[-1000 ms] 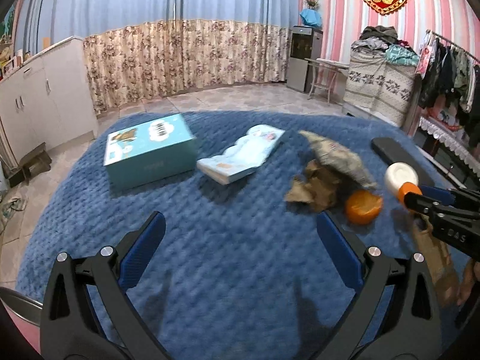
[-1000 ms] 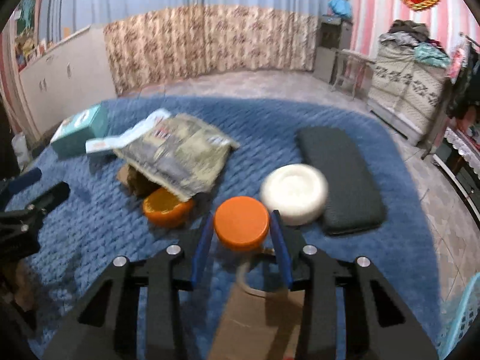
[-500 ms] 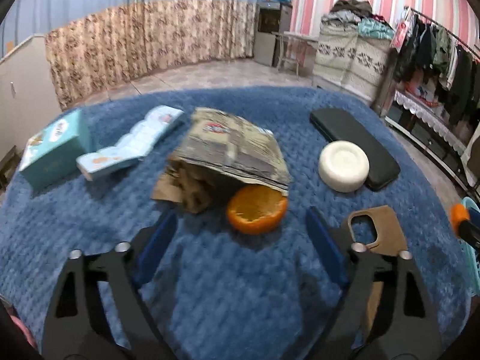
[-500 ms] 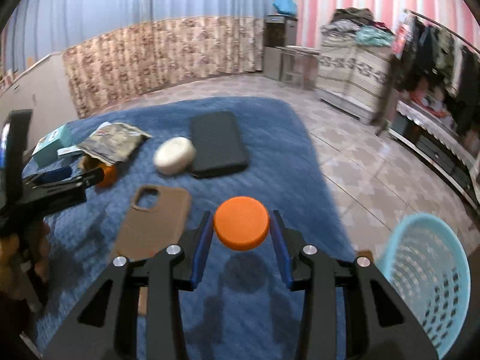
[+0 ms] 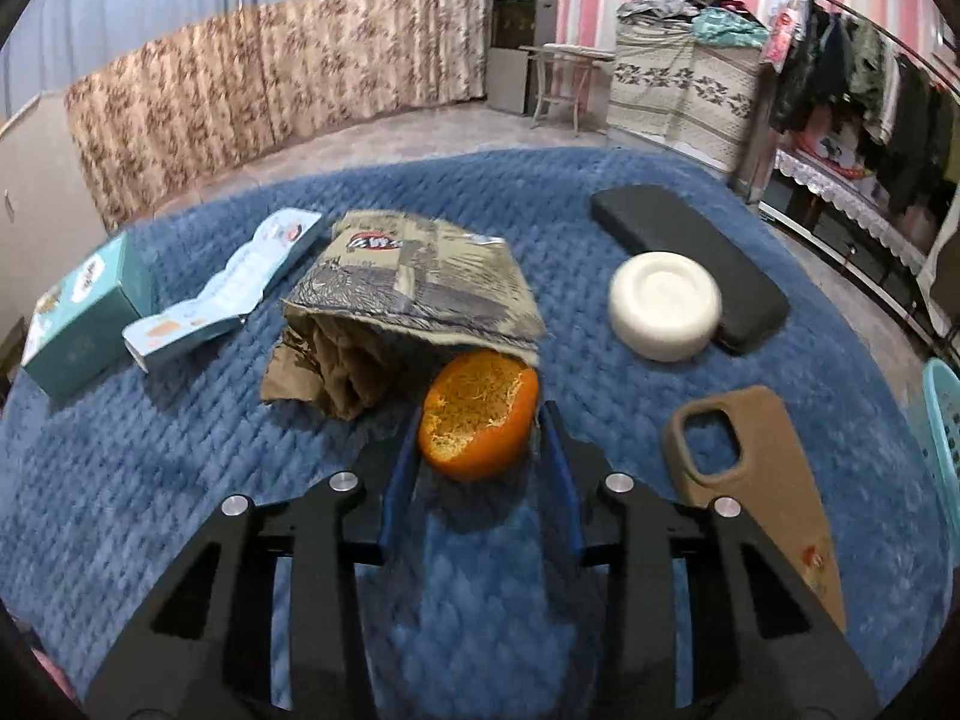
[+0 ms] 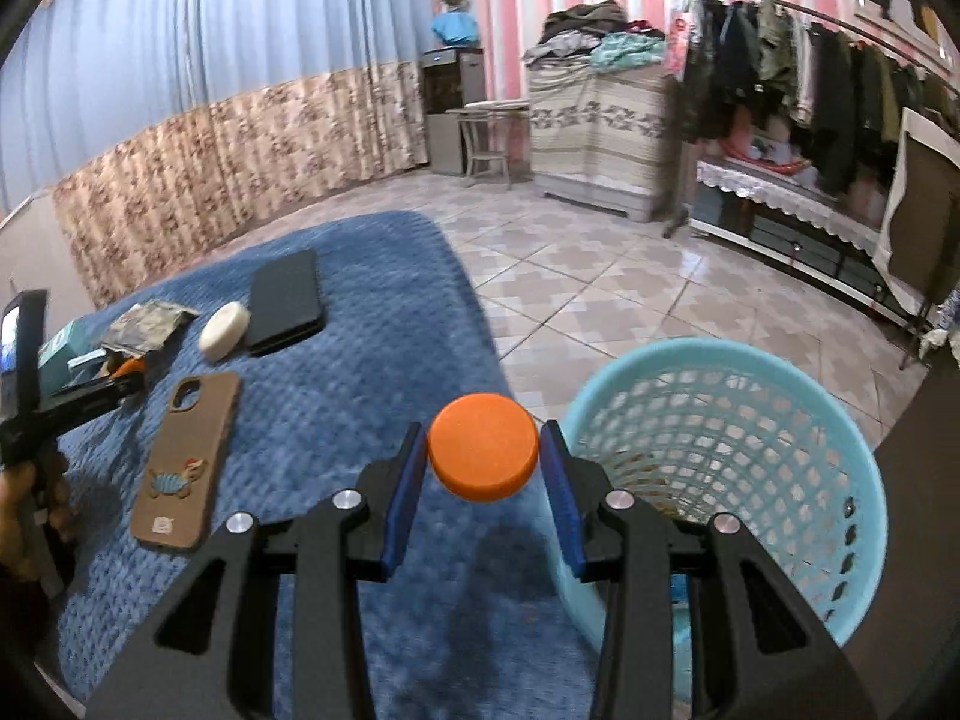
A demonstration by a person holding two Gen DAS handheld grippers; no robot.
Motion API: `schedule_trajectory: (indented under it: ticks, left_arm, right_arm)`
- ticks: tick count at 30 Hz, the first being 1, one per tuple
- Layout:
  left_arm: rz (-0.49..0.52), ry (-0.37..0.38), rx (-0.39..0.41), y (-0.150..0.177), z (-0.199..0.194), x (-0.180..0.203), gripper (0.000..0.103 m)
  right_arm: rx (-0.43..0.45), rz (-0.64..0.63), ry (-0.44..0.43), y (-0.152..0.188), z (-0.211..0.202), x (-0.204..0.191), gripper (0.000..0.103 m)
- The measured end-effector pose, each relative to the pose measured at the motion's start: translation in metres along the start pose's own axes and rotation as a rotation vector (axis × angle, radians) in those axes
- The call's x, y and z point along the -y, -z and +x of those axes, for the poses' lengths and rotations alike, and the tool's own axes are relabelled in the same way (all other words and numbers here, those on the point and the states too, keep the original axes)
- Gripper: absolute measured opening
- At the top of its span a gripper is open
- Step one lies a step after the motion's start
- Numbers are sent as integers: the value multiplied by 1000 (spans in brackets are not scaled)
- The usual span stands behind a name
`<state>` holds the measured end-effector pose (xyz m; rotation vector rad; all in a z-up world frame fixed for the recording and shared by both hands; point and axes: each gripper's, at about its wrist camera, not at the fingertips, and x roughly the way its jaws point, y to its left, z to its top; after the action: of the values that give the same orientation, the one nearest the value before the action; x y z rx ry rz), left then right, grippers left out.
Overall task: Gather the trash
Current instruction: 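Grasp the orange peel half with the left gripper while the right carries the lid to the basket, then carry the orange peel over the basket with the left gripper while the right holds the lid there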
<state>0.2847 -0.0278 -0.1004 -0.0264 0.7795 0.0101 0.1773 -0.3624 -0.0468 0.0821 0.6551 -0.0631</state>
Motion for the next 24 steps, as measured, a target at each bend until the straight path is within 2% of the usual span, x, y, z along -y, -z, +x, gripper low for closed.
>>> schedule_trajectory:
  ticks: [8, 12, 18, 24]
  left_arm:
    - [69, 65, 93, 9, -52, 42, 38]
    - [113, 107, 145, 2, -70, 79, 38]
    - [172, 179, 192, -3, -86, 134, 38]
    - [225, 264, 193, 1, -90, 183, 38]
  right_arm:
    - [22, 27, 32, 2, -4, 20, 39]
    - [46, 38, 58, 2, -14, 34, 39]
    - [75, 60, 123, 1, -27, 57, 39]
    - [89, 114, 183, 2, -38, 91, 39]
